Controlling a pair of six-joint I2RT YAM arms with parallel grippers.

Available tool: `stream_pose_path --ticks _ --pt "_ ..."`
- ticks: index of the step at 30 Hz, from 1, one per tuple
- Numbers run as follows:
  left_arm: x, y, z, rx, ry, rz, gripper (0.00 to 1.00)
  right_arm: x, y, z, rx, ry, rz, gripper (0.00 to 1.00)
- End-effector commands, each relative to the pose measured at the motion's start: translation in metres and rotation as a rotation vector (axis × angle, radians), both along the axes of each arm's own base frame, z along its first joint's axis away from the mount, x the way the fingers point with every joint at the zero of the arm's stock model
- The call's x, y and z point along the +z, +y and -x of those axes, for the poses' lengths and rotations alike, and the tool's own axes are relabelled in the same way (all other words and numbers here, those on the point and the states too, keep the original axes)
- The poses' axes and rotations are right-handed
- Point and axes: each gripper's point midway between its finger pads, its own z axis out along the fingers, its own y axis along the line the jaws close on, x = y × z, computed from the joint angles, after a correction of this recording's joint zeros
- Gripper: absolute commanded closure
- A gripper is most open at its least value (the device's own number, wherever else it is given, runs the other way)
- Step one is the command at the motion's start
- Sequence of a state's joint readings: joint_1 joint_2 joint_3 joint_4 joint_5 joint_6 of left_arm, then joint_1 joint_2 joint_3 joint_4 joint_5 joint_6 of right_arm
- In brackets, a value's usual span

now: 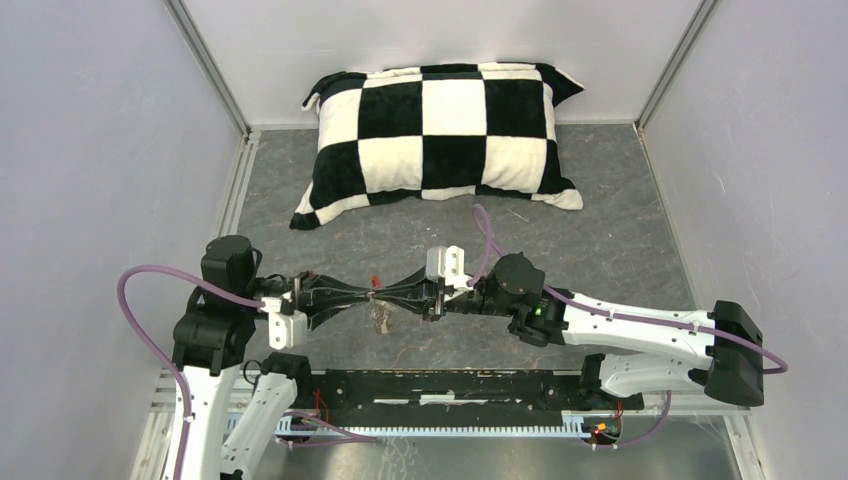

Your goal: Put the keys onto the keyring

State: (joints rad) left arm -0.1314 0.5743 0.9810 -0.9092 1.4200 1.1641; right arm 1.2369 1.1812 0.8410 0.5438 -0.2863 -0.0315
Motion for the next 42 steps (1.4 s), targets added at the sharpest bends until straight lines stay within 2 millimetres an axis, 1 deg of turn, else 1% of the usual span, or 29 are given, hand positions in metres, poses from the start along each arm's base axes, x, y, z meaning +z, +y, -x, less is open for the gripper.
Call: stream_pose_path --ticks 1,6,13,17,28,30,32,33,34,36,37,40,42 --pt "0.01 -0.001 0.008 -0.03 0.044 0.021 0.82 0.018 -0.003 0.0 -0.016 -0.029 -0.061 0.99" --pt "0.005 -0.001 0.005 -0.019 0.051 0.014 0.97 0.02 -0.003 0.002 -0.005 -0.029 -0.067 0.99" --pt "0.001 -0.003 -0.002 -0.037 0.108 0.018 0.98 0.021 0.002 0.008 0.029 -0.032 -0.066 0.99" --pt "0.001 -0.004 -0.005 -0.042 0.121 0.019 0.98 0.018 0.003 0.008 0.031 -0.031 -0.061 0.99" --pt "0.004 -0.004 -0.002 -0.049 0.118 0.023 0.98 0.017 0.004 0.011 0.051 -0.03 -0.056 0.98" --pt "0.004 -0.004 -0.002 -0.05 0.126 0.024 0.98 0.017 0.004 0.013 0.058 -0.03 -0.05 0.92" --pt "0.004 -0.004 -0.001 -0.054 0.109 0.026 0.98 0.016 0.002 0.011 0.046 -0.028 -0.038 0.77" --pt "0.004 -0.004 -0.001 -0.056 0.088 0.028 0.98 0.016 0.001 0.01 0.037 -0.026 -0.036 0.72" --pt "0.003 -0.004 0.0 -0.059 0.07 0.029 0.98 0.017 -0.001 0.01 0.032 -0.028 -0.035 0.63" --pt "0.003 -0.004 0.002 -0.07 0.032 0.035 0.98 0.016 -0.004 0.009 0.024 -0.026 -0.025 0.52" --pt "0.003 -0.005 0.003 -0.075 0.013 0.039 0.98 0.016 -0.005 0.009 0.023 -0.028 -0.016 0.49" --pt "0.006 -0.005 0.005 -0.087 0.001 0.046 0.98 0.018 -0.012 0.009 0.009 -0.039 -0.001 0.46" --pt "0.008 -0.005 0.005 -0.093 0.008 0.049 0.98 0.021 -0.017 0.007 -0.003 -0.051 0.003 0.42"
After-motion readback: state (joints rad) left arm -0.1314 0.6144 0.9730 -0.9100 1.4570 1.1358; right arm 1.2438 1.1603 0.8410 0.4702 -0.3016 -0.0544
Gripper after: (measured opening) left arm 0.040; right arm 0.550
